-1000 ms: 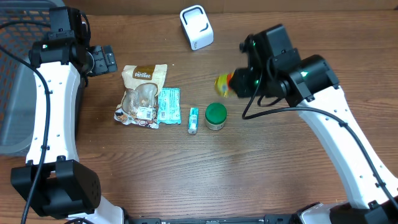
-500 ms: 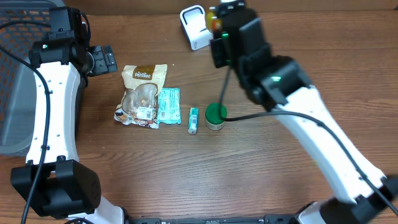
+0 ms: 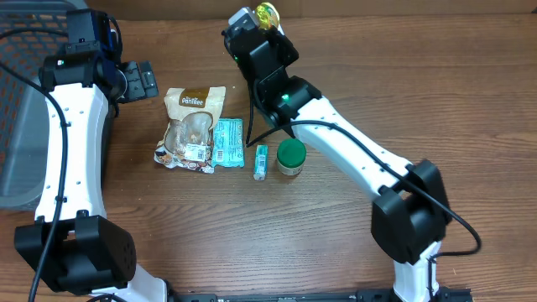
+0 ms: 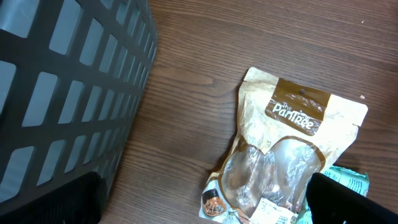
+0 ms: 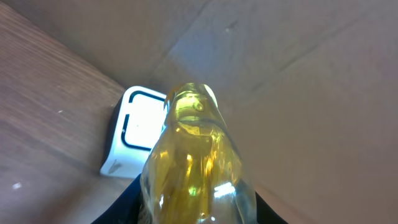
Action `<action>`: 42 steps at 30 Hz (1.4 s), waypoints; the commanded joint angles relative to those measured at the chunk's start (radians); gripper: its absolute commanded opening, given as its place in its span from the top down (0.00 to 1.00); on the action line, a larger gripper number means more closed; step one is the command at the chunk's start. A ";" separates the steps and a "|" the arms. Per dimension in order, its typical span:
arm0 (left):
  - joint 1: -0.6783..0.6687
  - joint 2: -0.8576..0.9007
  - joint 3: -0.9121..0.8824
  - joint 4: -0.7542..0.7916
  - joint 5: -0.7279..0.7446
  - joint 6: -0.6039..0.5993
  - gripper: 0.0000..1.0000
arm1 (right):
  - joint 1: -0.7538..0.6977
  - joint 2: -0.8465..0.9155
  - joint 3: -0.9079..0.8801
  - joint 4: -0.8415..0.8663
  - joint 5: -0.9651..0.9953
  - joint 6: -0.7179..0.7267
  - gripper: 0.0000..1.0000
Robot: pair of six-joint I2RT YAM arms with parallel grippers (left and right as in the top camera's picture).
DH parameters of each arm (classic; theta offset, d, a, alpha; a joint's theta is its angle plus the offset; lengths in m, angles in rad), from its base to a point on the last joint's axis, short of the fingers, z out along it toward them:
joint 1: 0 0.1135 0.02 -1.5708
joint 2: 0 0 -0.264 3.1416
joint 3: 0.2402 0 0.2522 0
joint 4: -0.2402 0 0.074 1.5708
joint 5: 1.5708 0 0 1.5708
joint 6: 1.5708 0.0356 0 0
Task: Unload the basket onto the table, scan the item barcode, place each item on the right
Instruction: 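Hold the bottle's side in front of the white scanner window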
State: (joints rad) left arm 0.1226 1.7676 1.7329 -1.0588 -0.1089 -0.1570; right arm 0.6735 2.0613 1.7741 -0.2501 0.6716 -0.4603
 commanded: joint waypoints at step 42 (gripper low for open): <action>0.008 -0.002 0.016 0.000 -0.013 0.004 0.00 | -0.133 0.241 0.026 0.354 -0.133 -0.177 0.92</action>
State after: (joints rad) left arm 0.1226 1.7676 1.7329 -1.0588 -0.1089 -0.1570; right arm 0.5522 2.3016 1.7741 0.0860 0.5461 -0.6331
